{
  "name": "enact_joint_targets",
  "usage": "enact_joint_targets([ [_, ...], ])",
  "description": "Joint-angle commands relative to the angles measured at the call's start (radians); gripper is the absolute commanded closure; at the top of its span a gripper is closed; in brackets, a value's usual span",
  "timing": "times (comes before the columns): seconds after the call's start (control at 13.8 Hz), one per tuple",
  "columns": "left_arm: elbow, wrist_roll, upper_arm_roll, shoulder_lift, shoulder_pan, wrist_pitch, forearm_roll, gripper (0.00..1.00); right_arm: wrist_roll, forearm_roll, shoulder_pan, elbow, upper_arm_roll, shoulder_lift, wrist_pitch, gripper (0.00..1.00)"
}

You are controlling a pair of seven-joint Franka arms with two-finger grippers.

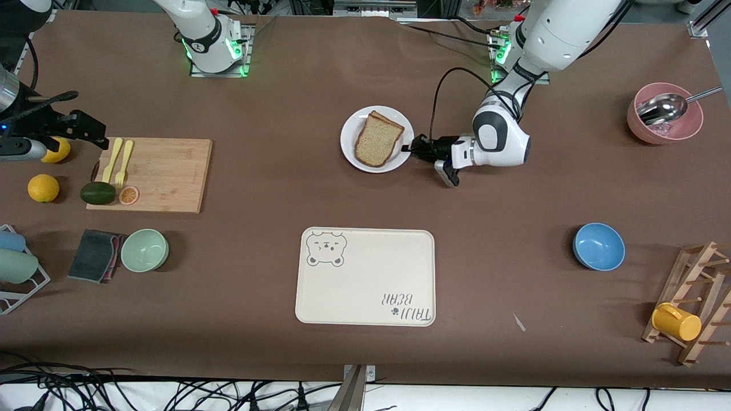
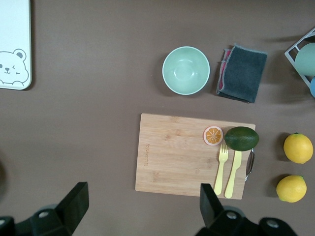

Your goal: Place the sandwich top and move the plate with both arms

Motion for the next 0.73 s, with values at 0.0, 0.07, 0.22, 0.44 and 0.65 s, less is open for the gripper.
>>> enact_joint_targets([
  [0.0,-0.014,-0.014,-0.003,-0.053,-0.005,0.001,-0.05,1.0,0.01,-0.002,-0.005,0.018,0.008,0.004,-0.015,0.0],
  [0.07,-0.011,-0.017,-0.003,-0.052,-0.004,0.001,-0.048,1.0,0.01,-0.002,-0.005,0.018,0.008,0.004,-0.017,0.0],
  [0.22,-0.01,-0.026,0.0,-0.07,0.008,-0.029,-0.048,1.0,0.01,-0.002,-0.005,0.018,0.008,0.004,-0.017,0.0],
  [0.44,0.005,-0.077,0.0,-0.104,0.05,-0.049,-0.034,1.0,0.008,-0.002,-0.005,0.018,0.008,0.004,-0.018,0.0],
  [0.65,0.085,-0.155,0.001,-0.104,0.084,-0.049,-0.024,1.0,0.008,-0.002,-0.005,0.018,0.008,0.004,-0.021,0.0],
])
